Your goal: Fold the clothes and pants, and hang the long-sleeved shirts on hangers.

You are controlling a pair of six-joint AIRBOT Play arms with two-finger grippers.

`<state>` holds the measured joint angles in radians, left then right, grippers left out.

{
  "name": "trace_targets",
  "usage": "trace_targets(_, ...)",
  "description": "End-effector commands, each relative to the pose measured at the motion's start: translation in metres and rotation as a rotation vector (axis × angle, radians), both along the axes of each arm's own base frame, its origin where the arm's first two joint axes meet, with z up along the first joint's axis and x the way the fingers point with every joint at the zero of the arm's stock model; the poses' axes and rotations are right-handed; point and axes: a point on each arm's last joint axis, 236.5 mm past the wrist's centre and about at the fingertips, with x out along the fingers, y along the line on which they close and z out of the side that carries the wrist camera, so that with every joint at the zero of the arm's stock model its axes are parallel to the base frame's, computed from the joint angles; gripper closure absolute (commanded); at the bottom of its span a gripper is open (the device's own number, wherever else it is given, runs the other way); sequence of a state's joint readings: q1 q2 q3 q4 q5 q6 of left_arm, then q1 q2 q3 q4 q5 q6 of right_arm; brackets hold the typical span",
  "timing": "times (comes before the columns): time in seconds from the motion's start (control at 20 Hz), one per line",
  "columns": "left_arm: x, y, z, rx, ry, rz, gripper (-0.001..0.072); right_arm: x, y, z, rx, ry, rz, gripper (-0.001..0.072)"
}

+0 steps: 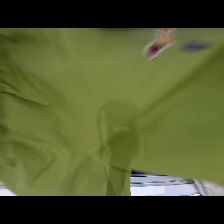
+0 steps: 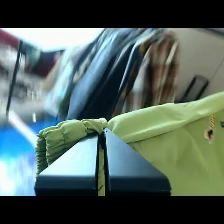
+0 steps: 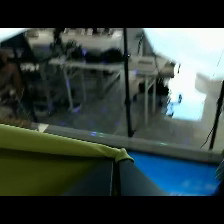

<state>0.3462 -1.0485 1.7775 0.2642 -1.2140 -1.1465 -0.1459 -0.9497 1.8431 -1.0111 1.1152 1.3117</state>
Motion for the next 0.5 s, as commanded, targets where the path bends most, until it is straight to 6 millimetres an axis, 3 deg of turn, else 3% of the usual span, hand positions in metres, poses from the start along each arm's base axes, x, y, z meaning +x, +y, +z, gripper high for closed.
trace_targets(0.0, 0.084, -0.02, -0.17, 0.125, 0.397, -0.022, 0.0706, 0.11, 0.024, -0.17, 0.063, 0.417, 0.123, 0.0702)
trace_targets(0.1, 0.143, -0.024, -0.272, 0.154, 0.548, 0.065, 0.0706, 0.161, 0.024, -0.266, 0.069, 0.558, 0.079, 0.0702)
trace_targets(0.2, 0.2, -0.025, -0.355, 0.141, 0.633, 0.164, 0.0707, 0.204, 0.014, -0.33, 0.088, 0.605, 0.013, 0.0702)
trace_targets(0.25, 0.224, -0.026, -0.39, 0.104, 0.67, 0.205, 0.0706, 0.219, 0.009, -0.349, 0.097, 0.608, -0.015, 0.0702)
trace_targets(0.35, 0.253, -0.032, -0.433, -0.008, 0.754, 0.215, 0.0707, 0.235, 0.001, -0.366, 0.102, 0.596, -0.05, 0.0703)
trace_targets(0.45, 0.27, -0.032, -0.447, -0.071, 0.793, 0.187, 0.0707, 0.232, 0.005, -0.356, 0.098, 0.596, -0.031, 0.0703)
